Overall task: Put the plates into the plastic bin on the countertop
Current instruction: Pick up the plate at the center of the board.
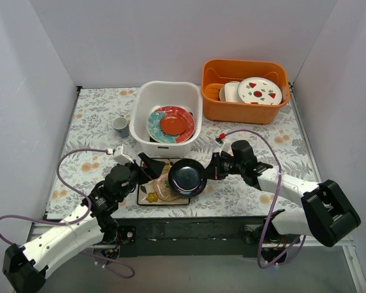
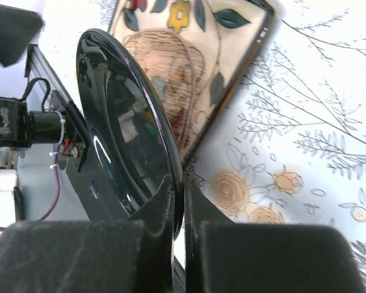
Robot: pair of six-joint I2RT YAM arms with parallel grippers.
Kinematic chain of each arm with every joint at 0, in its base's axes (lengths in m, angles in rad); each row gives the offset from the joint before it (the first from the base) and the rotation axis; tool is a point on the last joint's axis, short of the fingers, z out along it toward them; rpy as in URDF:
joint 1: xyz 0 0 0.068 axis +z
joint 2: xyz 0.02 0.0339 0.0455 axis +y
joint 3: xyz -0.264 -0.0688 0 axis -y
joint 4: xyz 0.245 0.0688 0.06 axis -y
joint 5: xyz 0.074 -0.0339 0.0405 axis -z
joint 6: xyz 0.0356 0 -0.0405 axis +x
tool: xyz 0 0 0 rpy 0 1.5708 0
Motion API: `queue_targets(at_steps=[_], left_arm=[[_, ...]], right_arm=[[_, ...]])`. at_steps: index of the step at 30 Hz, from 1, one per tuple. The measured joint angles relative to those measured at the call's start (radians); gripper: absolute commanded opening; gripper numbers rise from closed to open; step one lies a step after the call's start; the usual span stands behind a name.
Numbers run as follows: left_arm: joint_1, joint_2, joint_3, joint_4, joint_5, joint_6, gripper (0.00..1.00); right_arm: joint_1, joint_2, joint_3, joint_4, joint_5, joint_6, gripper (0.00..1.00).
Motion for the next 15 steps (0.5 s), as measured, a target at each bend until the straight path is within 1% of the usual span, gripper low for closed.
queue_targets(at_steps=[4, 11, 15], left_arm=[[0.0, -0.092, 0.012, -0.064, -0.03, -0.012, 0.98], [0.0, -0.232, 0.011, -0.206, -0.071, -0.083, 0.98], [0.0, -0.259, 0.008, -0.258, -0.082, -0.113, 0.98]], right_arm=[[-0.014, 0.003, 0.007, -0.031, -0.004, -0.017, 0.01], [-0.019, 0.047, 0.106, -0.062, -0.038, -0.048, 0.01], [-0.021, 0.05, 0.135, -0.062, -0.053, -0.054, 0.01]])
